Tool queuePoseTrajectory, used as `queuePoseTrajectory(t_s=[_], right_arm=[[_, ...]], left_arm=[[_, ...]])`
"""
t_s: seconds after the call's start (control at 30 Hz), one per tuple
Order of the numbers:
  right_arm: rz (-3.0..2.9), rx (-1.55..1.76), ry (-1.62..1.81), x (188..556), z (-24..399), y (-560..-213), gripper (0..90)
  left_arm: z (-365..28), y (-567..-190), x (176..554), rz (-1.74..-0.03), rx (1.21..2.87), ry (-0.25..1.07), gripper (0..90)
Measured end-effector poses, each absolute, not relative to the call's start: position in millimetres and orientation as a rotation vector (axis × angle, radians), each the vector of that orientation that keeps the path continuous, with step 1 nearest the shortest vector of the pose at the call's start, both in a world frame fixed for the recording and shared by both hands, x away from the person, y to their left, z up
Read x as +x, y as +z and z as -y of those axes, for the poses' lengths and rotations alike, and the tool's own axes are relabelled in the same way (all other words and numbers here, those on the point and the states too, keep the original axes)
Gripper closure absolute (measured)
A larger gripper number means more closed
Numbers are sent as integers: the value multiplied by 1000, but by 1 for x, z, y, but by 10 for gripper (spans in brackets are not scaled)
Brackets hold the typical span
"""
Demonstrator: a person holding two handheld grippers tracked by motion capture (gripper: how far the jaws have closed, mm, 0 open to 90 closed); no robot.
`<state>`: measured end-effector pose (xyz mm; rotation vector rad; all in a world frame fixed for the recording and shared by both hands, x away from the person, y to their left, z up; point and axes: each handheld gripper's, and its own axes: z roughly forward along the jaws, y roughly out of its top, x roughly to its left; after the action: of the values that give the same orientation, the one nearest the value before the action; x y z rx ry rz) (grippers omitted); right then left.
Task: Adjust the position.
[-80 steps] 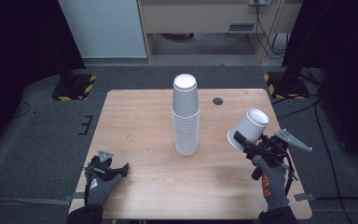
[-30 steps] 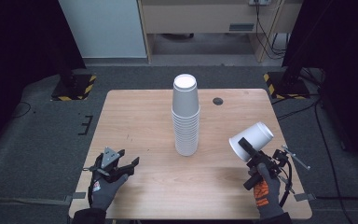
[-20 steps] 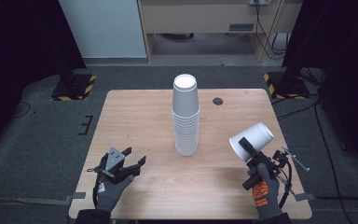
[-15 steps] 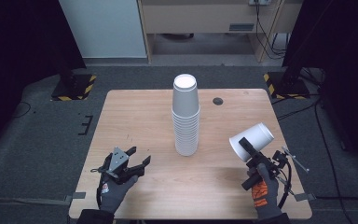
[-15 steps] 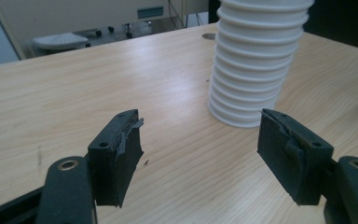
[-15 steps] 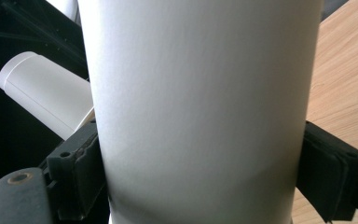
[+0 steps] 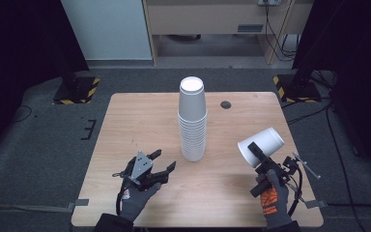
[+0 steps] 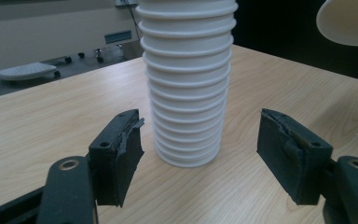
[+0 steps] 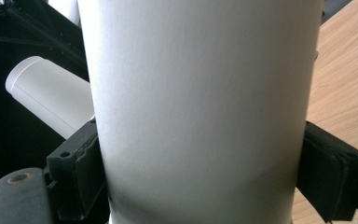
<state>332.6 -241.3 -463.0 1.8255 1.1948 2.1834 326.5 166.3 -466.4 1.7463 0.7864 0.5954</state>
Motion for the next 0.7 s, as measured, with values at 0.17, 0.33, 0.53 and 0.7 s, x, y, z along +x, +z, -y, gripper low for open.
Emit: queuePoseTrajectory(t_s=[0.17, 0.33, 0.53, 0.7], right_arm=[[-1220, 1799, 2169, 332, 241, -460, 140], [-1235, 1764, 2170, 332, 240, -457, 140], [-1231, 1767, 2191, 332, 239, -456, 139], [-1242, 1769, 2202, 333, 237, -456, 139]], left_arm=[[-150, -464, 329, -755, 1751, 576, 304], [-134, -462, 332, -728, 1749, 560, 308], [-115, -459, 334, -691, 1750, 554, 312], [-104, -456, 337, -672, 1740, 546, 315]])
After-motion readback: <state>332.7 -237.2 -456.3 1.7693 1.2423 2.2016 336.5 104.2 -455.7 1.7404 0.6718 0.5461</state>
